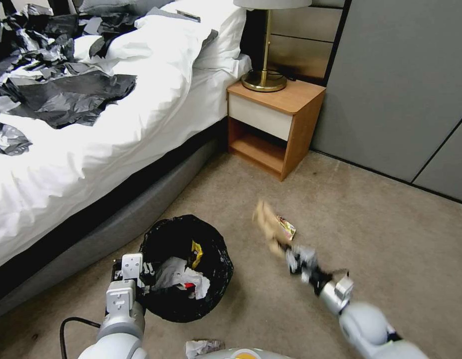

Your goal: Pick up the trash bin, then pick up the garbage from the floor and place it into the trash bin.

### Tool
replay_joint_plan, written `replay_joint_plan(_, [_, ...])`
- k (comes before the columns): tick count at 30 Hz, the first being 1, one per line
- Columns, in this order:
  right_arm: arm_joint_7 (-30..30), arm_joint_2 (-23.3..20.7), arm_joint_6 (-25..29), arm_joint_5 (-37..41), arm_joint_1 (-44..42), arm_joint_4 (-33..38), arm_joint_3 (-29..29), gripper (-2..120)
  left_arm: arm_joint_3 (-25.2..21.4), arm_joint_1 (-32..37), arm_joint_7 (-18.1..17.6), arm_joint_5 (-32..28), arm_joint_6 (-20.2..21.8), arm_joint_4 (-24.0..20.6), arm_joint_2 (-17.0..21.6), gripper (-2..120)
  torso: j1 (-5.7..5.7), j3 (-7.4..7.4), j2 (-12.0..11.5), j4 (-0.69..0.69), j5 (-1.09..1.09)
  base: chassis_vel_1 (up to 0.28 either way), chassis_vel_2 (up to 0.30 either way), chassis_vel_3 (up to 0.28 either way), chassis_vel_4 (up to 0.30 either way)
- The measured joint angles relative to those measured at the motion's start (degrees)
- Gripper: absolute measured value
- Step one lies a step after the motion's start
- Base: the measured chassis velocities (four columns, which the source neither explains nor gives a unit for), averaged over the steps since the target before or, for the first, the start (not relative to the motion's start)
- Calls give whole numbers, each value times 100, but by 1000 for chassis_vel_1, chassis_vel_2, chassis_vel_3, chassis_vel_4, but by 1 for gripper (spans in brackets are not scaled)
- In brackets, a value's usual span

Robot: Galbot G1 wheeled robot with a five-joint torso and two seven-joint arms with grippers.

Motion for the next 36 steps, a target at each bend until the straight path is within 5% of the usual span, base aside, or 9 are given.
replay_joint_plan(3, [-69, -56, -45, 139, -3, 579, 60, 0, 12, -9, 0, 2, 0, 15, -4, 1, 0, 0, 0, 0, 0, 0, 0, 0, 0])
replay_joint_plan(5, [-142, -213, -189, 162, -68, 1775, -362, 0, 41, -14, 0, 13, -4, 40, -12, 1, 0, 0, 0, -1, 1, 0, 0, 0, 0])
replay_joint_plan(8, [-137, -288, -225, -43, -101, 1932, -757, 0, 53, -1, 1, 26, -10, 44, -16, 1, 0, 0, 0, -1, 1, 0, 0, 0, 0])
replay_joint_plan(21, [113, -211, -278, -1054, 376, 764, -2459, 0, 89, 23, 3, 91, -21, 45, -51, 1, 0, 0, 0, -1, 3, 0, 0, 0, 0])
replay_joint_plan(31, [169, -130, -311, -1203, 425, 317, -2573, 0, 116, 29, 5, 124, -23, 50, -64, 1, 0, 0, 0, -1, 2, 0, 0, 0, 0])
replay_joint_plan(36, [210, -130, -340, -1240, 378, 310, -2565, 18, 115, 27, 6, 124, -24, 53, -51, 1, 0, 0, 0, -1, 2, 0, 0, 0, 0])
